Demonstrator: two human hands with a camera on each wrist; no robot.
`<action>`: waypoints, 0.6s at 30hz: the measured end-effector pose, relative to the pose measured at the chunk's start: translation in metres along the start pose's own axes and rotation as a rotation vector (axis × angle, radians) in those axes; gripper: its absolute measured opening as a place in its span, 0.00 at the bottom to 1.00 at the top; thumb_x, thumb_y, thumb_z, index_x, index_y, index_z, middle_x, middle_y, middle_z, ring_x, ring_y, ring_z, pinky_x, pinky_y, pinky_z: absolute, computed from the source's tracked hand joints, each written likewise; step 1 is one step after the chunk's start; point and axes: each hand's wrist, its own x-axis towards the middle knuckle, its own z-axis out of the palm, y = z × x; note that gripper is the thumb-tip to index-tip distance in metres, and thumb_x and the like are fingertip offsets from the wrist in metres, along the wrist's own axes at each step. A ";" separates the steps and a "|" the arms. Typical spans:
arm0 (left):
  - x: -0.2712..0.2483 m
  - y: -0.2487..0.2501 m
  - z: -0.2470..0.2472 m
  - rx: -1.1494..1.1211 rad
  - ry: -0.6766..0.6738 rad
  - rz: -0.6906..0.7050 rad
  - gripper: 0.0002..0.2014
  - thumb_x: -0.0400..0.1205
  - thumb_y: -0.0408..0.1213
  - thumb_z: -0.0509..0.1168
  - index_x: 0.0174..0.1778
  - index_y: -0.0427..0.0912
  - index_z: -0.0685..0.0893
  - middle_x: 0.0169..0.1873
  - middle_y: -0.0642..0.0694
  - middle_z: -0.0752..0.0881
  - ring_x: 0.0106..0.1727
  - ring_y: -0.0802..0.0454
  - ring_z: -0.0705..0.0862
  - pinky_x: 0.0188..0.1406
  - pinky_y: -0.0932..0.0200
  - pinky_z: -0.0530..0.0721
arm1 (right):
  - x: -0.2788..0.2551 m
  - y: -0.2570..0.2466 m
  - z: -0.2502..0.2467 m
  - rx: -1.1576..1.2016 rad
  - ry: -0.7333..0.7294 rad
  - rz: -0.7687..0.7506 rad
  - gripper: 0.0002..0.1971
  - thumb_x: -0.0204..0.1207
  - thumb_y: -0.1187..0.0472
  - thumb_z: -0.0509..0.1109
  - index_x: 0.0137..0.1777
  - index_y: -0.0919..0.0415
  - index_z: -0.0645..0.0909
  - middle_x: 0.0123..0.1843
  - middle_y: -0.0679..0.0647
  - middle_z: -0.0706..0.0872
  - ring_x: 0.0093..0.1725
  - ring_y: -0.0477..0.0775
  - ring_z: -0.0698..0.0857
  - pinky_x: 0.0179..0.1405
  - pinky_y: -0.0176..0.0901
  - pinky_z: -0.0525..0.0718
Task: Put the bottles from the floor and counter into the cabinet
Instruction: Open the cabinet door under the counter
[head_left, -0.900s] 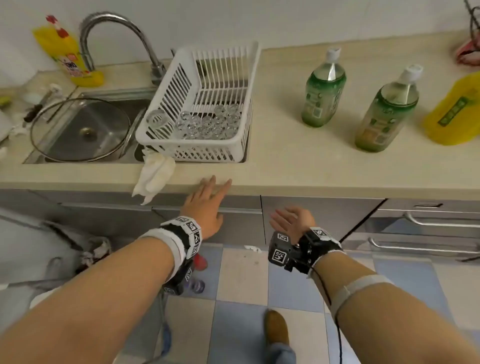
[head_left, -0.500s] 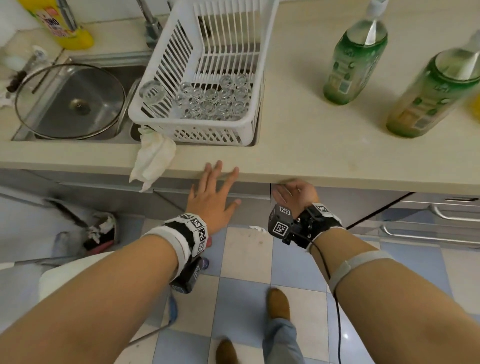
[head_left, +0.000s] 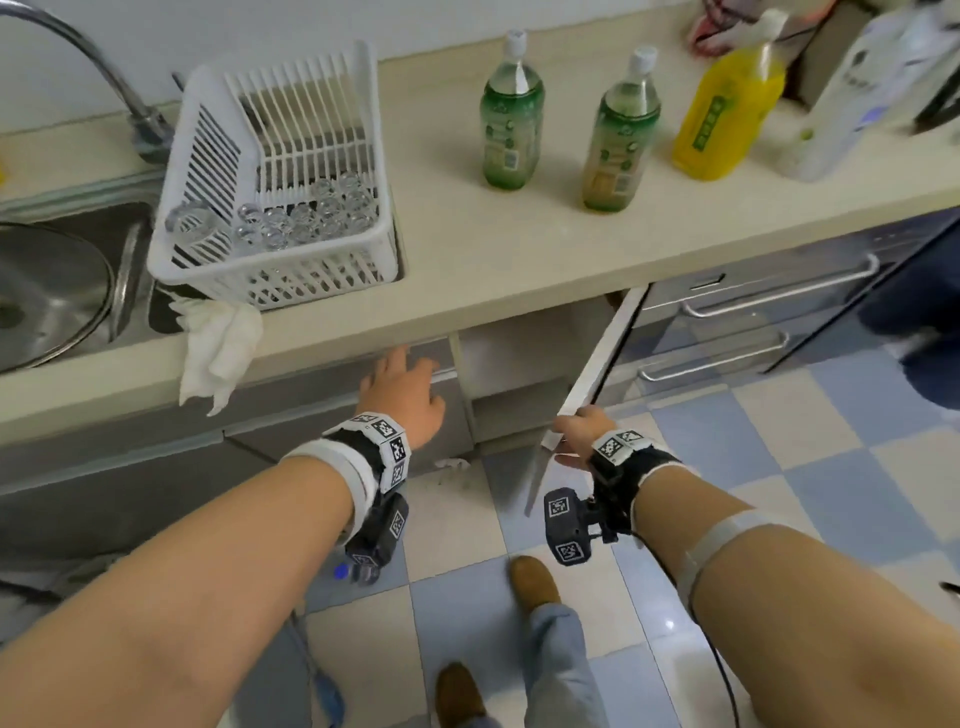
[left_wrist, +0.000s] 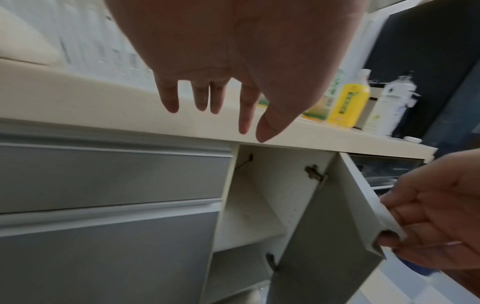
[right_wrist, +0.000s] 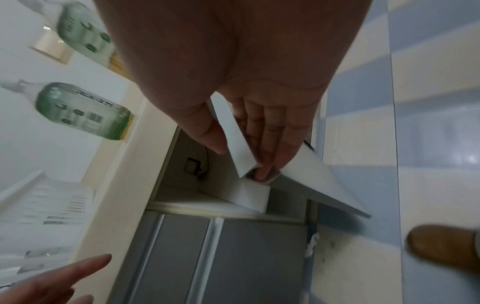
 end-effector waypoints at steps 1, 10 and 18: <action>-0.004 0.010 0.004 -0.003 -0.028 0.030 0.25 0.83 0.44 0.63 0.78 0.50 0.74 0.85 0.40 0.63 0.85 0.38 0.62 0.80 0.37 0.64 | -0.007 0.011 -0.014 -0.083 0.060 -0.025 0.13 0.76 0.64 0.67 0.58 0.68 0.79 0.51 0.65 0.88 0.40 0.60 0.87 0.48 0.56 0.91; -0.030 0.100 0.031 0.065 -0.145 0.218 0.24 0.82 0.44 0.63 0.76 0.52 0.77 0.78 0.46 0.73 0.79 0.42 0.73 0.79 0.41 0.69 | -0.049 0.073 -0.126 -0.864 0.388 -0.098 0.30 0.73 0.60 0.69 0.75 0.60 0.66 0.73 0.63 0.68 0.71 0.70 0.72 0.64 0.61 0.79; -0.040 0.155 0.053 0.083 -0.191 0.151 0.23 0.84 0.44 0.62 0.77 0.51 0.75 0.77 0.45 0.73 0.78 0.42 0.73 0.75 0.40 0.70 | -0.039 0.084 -0.186 -1.157 0.362 -0.120 0.38 0.68 0.64 0.70 0.79 0.66 0.62 0.81 0.60 0.57 0.81 0.65 0.58 0.77 0.69 0.64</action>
